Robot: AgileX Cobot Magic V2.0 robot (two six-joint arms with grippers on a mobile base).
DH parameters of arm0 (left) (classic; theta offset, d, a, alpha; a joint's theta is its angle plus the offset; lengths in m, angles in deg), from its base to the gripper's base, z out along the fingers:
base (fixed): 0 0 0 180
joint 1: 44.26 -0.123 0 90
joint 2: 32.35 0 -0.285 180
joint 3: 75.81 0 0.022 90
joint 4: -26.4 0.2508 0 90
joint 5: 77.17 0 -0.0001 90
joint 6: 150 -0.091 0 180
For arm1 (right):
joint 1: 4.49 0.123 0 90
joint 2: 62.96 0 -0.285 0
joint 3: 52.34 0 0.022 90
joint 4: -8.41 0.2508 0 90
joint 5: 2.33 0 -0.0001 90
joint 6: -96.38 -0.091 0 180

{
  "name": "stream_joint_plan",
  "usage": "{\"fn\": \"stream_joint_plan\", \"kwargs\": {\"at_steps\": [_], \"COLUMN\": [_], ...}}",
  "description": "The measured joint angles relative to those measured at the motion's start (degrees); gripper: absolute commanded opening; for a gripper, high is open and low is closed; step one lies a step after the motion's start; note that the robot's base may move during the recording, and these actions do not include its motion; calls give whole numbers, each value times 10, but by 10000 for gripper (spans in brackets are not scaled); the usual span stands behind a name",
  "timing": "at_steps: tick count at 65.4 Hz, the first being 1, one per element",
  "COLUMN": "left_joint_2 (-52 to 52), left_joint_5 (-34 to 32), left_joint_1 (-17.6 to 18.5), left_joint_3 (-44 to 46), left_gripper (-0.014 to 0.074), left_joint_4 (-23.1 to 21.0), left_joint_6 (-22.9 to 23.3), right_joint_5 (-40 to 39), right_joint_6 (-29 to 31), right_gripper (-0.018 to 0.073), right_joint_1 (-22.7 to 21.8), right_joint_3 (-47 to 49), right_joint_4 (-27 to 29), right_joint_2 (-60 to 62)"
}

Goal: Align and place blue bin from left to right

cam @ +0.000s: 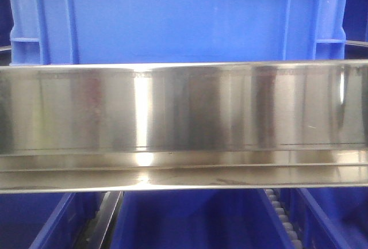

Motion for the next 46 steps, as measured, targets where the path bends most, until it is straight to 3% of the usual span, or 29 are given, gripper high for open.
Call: {"fn": "stream_joint_plan", "kwargs": {"at_steps": [13, 23, 46], "left_joint_2": [25, 48, 175], "left_joint_5": [-12, -10, 128], "left_joint_1": [0, 0, 0], "left_joint_3": [0, 14, 221], "left_gripper": [-111, -111, -111], "left_joint_4": [-6, -12, -28], "left_joint_6": [0, 0, 0], "right_joint_5": [-17, 16, 146], "right_joint_6": [0, 0, -35], "right_gripper": [-79, -77, -75], "right_joint_1": [0, 0, 17], "right_joint_3": [5, 43, 228], "right_joint_4": [66, 95, 100], "right_joint_2": [-16, -52, -212]}}
